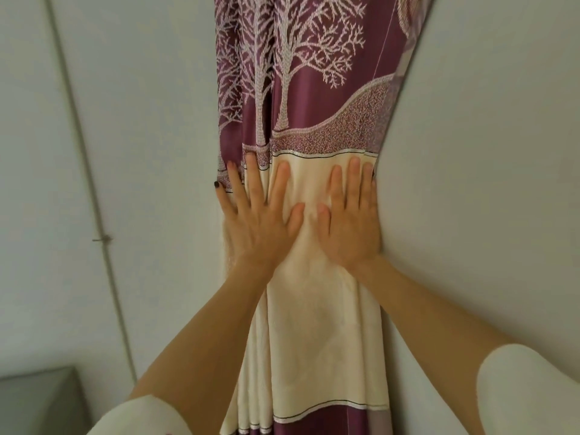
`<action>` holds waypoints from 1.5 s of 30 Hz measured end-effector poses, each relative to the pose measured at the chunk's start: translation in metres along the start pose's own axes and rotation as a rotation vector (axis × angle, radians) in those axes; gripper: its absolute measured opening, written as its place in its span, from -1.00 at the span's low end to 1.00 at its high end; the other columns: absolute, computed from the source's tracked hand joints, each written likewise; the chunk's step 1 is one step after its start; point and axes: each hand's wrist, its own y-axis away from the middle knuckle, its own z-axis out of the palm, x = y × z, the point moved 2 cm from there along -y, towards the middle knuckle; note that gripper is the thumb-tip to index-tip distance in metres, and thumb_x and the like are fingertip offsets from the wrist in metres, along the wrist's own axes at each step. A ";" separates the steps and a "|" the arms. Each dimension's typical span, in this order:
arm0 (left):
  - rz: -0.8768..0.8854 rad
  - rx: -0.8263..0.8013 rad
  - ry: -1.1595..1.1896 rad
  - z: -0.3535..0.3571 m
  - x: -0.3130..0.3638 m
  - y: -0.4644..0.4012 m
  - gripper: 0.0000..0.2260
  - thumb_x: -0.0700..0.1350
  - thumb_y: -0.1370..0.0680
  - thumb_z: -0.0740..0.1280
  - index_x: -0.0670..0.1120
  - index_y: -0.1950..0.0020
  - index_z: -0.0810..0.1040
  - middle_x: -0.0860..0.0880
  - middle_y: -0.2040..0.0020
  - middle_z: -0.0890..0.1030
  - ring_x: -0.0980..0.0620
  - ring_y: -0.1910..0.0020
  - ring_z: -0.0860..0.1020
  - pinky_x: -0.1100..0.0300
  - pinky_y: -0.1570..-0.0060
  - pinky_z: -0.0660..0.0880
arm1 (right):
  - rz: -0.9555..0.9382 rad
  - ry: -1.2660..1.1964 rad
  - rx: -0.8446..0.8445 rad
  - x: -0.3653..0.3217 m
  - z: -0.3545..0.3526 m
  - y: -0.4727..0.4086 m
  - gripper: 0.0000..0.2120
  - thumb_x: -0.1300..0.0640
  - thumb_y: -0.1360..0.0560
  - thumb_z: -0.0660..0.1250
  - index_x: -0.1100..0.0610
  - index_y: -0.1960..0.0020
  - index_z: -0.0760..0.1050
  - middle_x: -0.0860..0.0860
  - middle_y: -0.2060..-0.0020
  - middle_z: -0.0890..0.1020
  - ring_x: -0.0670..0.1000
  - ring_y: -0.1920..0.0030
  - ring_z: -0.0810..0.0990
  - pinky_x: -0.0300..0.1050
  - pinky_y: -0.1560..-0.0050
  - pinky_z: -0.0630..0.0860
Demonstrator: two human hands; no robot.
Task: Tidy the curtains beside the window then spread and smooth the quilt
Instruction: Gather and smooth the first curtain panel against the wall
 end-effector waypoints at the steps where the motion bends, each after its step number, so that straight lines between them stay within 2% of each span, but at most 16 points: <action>1: 0.001 0.021 -0.003 0.004 -0.001 -0.001 -0.39 0.26 -0.56 -0.02 0.03 -0.53 -0.07 -0.26 -0.50 0.11 -0.36 -0.45 0.14 -0.32 -0.36 0.13 | 0.006 -0.006 -0.001 0.000 0.006 -0.002 -0.40 0.02 -0.54 0.06 0.24 -0.49 0.01 0.33 -0.46 0.12 0.35 -0.46 0.06 0.18 -0.48 0.00; 5: 0.019 0.114 -0.011 0.013 -0.001 -0.002 -0.40 0.25 -0.55 0.04 0.03 -0.52 0.01 -0.23 -0.48 0.08 -0.36 -0.44 0.16 -0.32 -0.37 0.07 | 0.011 -0.009 0.045 0.001 0.019 -0.004 -0.41 0.02 -0.55 -0.01 0.23 -0.49 -0.08 0.33 -0.46 0.10 0.33 -0.47 0.03 0.17 -0.48 -0.04; 8: 0.007 0.052 -0.025 0.011 -0.001 -0.003 -0.39 0.25 -0.55 0.00 0.04 -0.53 -0.06 -0.25 -0.50 0.11 -0.35 -0.46 0.12 -0.30 -0.38 -0.02 | 0.012 -0.001 0.016 0.001 0.017 -0.003 -0.41 0.02 -0.55 -0.02 0.22 -0.49 -0.11 0.31 -0.47 0.09 0.31 -0.48 0.02 0.15 -0.49 -0.06; 11: -0.029 -0.061 -0.022 0.003 0.000 -0.001 -0.38 0.27 -0.55 -0.07 0.06 -0.52 -0.17 -0.23 -0.53 0.03 -0.33 -0.48 0.02 -0.30 -0.39 -0.05 | 0.007 -0.011 -0.076 0.002 0.008 -0.003 -0.40 0.00 -0.55 0.00 0.17 -0.50 -0.11 0.26 -0.49 0.03 0.27 -0.50 -0.03 0.12 -0.49 -0.10; 15: -0.017 -0.264 -0.035 -0.020 0.002 -0.001 -0.33 0.31 -0.51 -0.12 0.06 -0.49 -0.32 -0.19 -0.54 -0.16 -0.32 -0.49 -0.10 -0.27 -0.41 -0.08 | -0.013 -0.035 -0.287 0.005 -0.018 -0.001 -0.35 0.02 -0.54 0.08 0.12 -0.51 -0.15 0.19 -0.52 -0.10 0.22 -0.51 -0.16 0.08 -0.51 -0.17; 20: 0.069 -0.442 -0.001 -0.058 0.002 0.001 -0.29 0.27 -0.53 0.05 0.07 -0.50 -0.27 -0.16 -0.54 -0.19 -0.32 -0.48 -0.05 -0.21 -0.41 0.07 | 0.034 -0.064 -0.597 0.010 -0.061 0.046 -0.35 0.12 -0.52 0.10 0.04 -0.51 -0.15 0.05 -0.52 -0.21 0.14 -0.52 -0.21 0.05 -0.51 -0.06; 23: 0.116 -0.449 -0.011 -0.084 0.013 0.009 -0.32 0.23 -0.54 0.05 0.04 -0.51 -0.23 -0.18 -0.54 -0.15 -0.28 -0.50 -0.13 -0.24 -0.41 0.00 | 0.081 -0.059 -0.659 0.006 -0.097 0.077 -0.39 0.13 -0.53 0.08 0.04 -0.51 -0.09 0.05 -0.53 -0.16 0.11 -0.52 -0.16 0.04 -0.51 -0.01; 26: 0.055 -0.493 0.084 -0.113 0.032 0.021 -0.33 0.14 -0.55 0.11 0.01 -0.51 -0.19 -0.19 -0.54 -0.18 -0.25 -0.49 -0.23 -0.25 -0.42 -0.09 | 0.084 0.030 -0.639 0.000 -0.146 0.103 -0.44 0.12 -0.53 0.07 0.07 -0.50 0.02 0.08 -0.53 -0.01 0.10 -0.52 -0.05 0.06 -0.50 -0.02; 28: 0.011 -0.524 0.190 -0.133 0.047 0.033 -0.32 0.09 -0.55 0.16 0.00 -0.52 -0.18 -0.20 -0.53 -0.21 -0.23 -0.49 -0.27 -0.25 -0.42 -0.11 | 0.039 0.112 -0.554 -0.003 -0.192 0.117 -0.50 0.16 -0.50 0.15 0.14 -0.44 0.22 0.14 -0.48 0.21 0.14 -0.49 0.12 0.14 -0.47 0.04; 30: -0.023 -0.522 0.276 -0.150 0.056 0.044 -0.32 0.06 -0.53 0.20 -0.01 -0.52 -0.13 -0.21 -0.53 -0.20 -0.22 -0.49 -0.27 -0.25 -0.43 -0.10 | -0.038 0.218 -0.415 -0.003 -0.234 0.126 -0.58 0.23 -0.41 0.30 0.21 -0.26 0.46 0.20 -0.30 0.48 0.21 -0.37 0.38 0.26 -0.38 0.22; 32: -0.031 -0.521 0.374 -0.170 0.068 0.056 -0.33 0.04 -0.52 0.23 -0.02 -0.51 -0.06 -0.23 -0.53 -0.19 -0.23 -0.49 -0.26 -0.26 -0.43 -0.11 | -0.074 0.337 -0.345 0.000 -0.276 0.136 -0.65 0.23 -0.34 0.36 0.22 -0.13 0.56 0.18 -0.16 0.60 0.21 -0.26 0.50 0.28 -0.30 0.33; 38: -0.008 -0.490 0.609 -0.237 0.109 0.092 -0.40 0.01 -0.50 0.25 -0.10 -0.48 0.13 -0.28 -0.52 -0.16 -0.30 -0.48 -0.22 -0.29 -0.40 -0.16 | -0.093 0.593 -0.255 0.009 -0.375 0.177 -0.71 0.23 -0.33 0.31 0.21 -0.05 0.58 0.16 -0.11 0.61 0.19 -0.25 0.51 0.25 -0.37 0.19; 45: 0.063 -0.511 0.778 -0.363 0.162 0.146 -0.47 0.02 -0.51 0.23 -0.08 -0.45 0.23 -0.30 -0.51 -0.17 -0.33 -0.48 -0.21 -0.36 -0.38 -0.17 | 0.015 0.740 -0.266 0.003 -0.519 0.256 -0.70 0.27 -0.32 0.28 0.22 -0.04 0.56 0.19 -0.16 0.58 0.20 -0.29 0.47 0.36 -0.36 0.13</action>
